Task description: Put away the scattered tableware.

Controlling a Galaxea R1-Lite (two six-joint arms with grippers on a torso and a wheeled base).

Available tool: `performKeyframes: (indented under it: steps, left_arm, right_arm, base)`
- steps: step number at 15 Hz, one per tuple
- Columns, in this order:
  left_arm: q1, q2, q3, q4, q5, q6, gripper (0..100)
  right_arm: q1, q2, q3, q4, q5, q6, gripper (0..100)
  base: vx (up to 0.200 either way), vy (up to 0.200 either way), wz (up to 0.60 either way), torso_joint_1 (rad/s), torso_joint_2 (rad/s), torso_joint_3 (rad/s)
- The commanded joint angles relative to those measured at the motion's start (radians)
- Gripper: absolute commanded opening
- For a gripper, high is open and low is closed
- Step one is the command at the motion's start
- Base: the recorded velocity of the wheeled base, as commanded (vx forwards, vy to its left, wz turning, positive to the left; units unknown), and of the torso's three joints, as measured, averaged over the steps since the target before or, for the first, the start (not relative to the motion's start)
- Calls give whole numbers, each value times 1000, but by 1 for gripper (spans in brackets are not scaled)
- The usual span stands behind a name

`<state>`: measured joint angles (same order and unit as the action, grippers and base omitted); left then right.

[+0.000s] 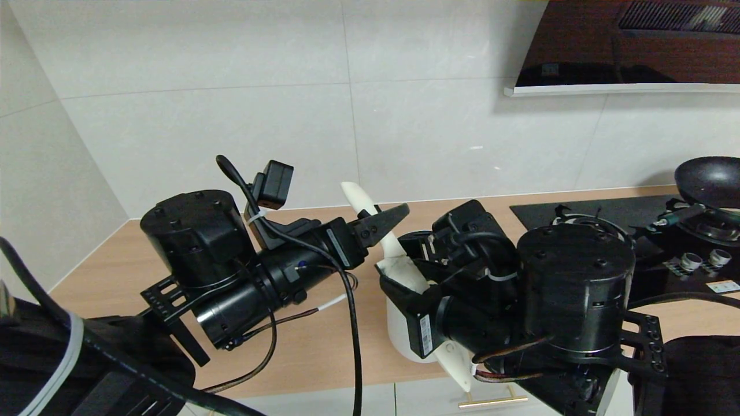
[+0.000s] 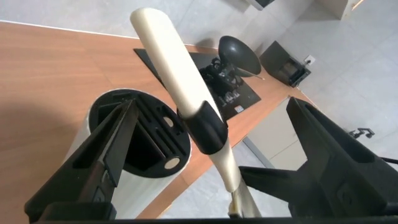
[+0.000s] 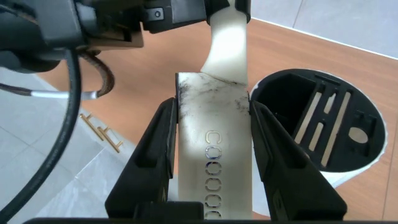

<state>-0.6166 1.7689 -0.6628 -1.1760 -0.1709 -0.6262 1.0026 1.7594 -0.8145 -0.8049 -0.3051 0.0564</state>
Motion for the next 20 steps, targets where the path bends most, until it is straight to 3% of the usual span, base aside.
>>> performKeyframes:
  steps: [1,2,14,15,20]
  left_arm:
    - [-2,0,0,-1,1,0,100]
    - [-2,0,0,-1,1,0,0]
    - [-3,-9,-1,-2,-1,0,0]
    - [-8,-22,-1,-2,-1,0,0]
    - [-14,-98,-6,-2,-1,2,0]
  right_arm:
    - [1,2,0,0,0,0,0]
    - [1,2,0,-2,0,0,0]
    - [1,3,5,-43,-5,-1,0]
    - [1,8,5,-43,-5,-1,100]
    - [1,-21,26,-54,-5,-6,100]
  base:
    - [0,0,0,0,0,0]
    - [0,0,0,0,0,0]
    - [0,0,0,0,0,0]
    - [0,0,0,0,0,0]
    - [0,0,0,0,0,0]
